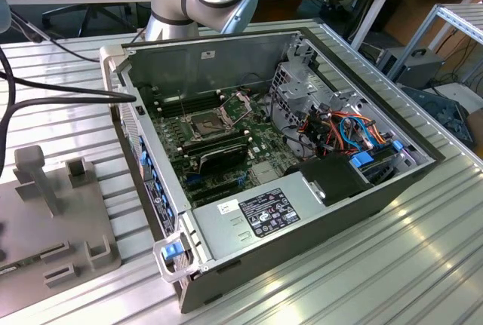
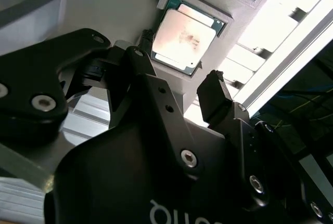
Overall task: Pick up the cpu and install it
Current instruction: 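Pick up the cpu and move it towards the insertion slot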
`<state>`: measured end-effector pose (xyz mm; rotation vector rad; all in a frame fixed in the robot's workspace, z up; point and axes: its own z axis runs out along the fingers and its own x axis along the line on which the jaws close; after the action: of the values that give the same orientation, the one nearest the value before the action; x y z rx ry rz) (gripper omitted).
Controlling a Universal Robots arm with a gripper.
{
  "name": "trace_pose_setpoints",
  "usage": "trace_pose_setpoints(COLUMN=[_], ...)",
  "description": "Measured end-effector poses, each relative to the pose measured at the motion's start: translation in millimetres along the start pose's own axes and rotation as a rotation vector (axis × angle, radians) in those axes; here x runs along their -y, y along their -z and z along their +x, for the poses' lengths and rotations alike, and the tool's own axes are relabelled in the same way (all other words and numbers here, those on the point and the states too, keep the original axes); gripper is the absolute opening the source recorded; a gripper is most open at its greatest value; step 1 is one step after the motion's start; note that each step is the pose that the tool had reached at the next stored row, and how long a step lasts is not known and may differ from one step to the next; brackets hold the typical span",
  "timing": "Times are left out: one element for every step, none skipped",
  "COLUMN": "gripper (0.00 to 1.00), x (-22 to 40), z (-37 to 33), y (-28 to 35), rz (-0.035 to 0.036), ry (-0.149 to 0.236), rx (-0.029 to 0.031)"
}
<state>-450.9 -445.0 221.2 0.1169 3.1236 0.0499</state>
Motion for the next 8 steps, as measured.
trace_pose_setpoints(gripper=[0.62,0.62,0.62,0.62,0.62,0.62,0.62,0.62], x=[0.0,0.1,0.1,0.1,0.2,0.2,0.2,0.2], z=[0.0,0.0,0.0,0.1,0.1,0.1,0.1,0.1], y=[-0.8,-1.6,-2.4,-3.2,-4.3,-5.2,-5.9,-6.9], rz=[0.0001,0.0001,0.0001,0.0000,0.0001,0.0000,0.0001,0.0001], ry=[0.000,0.000,0.000,0.000,0.000,0.000,0.000,0.000], rx=[0.0000,-0.0001,-0.0001,-0.0001,-0.0001,-0.0001,-0.0002,-0.0001])
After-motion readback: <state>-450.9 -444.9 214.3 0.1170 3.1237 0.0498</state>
